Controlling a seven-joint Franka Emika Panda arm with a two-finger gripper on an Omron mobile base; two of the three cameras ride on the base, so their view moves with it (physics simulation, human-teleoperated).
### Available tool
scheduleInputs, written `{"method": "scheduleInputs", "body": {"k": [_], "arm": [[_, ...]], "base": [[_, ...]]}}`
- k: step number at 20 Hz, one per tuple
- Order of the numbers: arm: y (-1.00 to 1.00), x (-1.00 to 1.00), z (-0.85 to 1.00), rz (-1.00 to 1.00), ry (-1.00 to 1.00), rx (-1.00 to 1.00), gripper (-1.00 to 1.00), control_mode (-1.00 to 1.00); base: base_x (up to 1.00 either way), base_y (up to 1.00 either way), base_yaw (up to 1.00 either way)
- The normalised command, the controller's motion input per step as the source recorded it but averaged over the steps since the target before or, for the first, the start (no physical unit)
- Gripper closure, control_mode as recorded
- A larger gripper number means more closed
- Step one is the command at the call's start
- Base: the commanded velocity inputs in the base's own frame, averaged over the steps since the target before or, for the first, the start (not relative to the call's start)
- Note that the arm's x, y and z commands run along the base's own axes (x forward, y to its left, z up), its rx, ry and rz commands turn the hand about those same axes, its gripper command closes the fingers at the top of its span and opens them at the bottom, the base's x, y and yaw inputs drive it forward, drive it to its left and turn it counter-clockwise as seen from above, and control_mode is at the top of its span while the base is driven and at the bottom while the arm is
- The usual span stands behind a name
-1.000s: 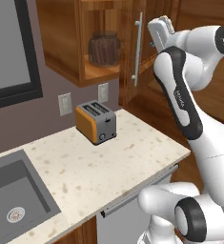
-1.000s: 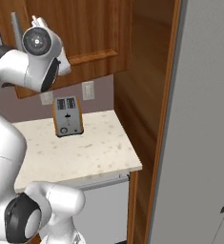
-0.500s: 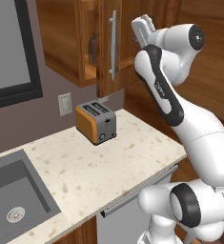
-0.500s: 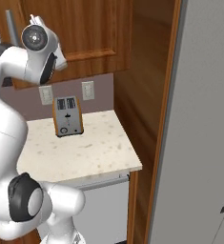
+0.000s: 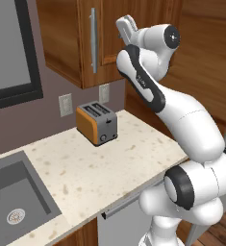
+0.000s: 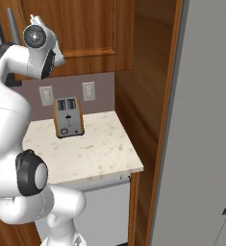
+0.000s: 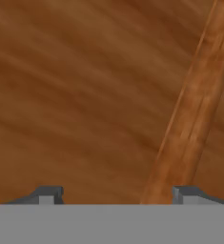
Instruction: Pick the candle and jar from the dining table and place them in the open cabinet. Close the cabinet after placing the objects.
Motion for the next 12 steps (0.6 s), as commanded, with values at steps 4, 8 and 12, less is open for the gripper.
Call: {"method": "scheduleInputs", "body": {"k": [4,8,12], "arm": [[0.42,0.73,0.0,0.0,0.03,0.0,-1.0,-1.0],[0.44,0.79,0.0,0.0,0.06,0.0,-1.0,-1.0],[0.43,0.76,-0.01,0.0,0.06,0.0,-1.0,-1.0]], "base": [[0.0,0.0,0.0],[0.0,0.0,0.0],[0.0,0.0,0.0]]}}
